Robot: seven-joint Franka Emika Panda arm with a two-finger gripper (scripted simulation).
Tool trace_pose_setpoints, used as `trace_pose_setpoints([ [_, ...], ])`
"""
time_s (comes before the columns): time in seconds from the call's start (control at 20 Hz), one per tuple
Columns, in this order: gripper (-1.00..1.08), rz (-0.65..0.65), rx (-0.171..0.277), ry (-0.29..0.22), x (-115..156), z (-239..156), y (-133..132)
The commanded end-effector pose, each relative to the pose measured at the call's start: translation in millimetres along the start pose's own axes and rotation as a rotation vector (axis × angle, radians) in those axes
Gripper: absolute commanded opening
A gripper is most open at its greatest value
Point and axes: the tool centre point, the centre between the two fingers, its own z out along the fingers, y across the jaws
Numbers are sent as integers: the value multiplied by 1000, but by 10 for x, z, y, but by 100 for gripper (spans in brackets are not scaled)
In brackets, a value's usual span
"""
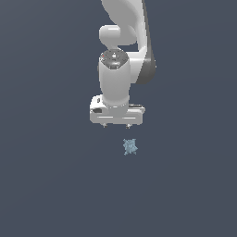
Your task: Pick up the object and move it to a goal position.
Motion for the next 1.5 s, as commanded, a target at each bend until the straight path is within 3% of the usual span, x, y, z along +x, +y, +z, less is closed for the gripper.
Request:
trace_pose_setpoints([
  [0.0,100,-3,0,-1,3,20,-16],
  [0.9,100,-136,-11,-15,172,848,-601],
  [1.45,100,-149,-10,-18,171,1002,-662],
])
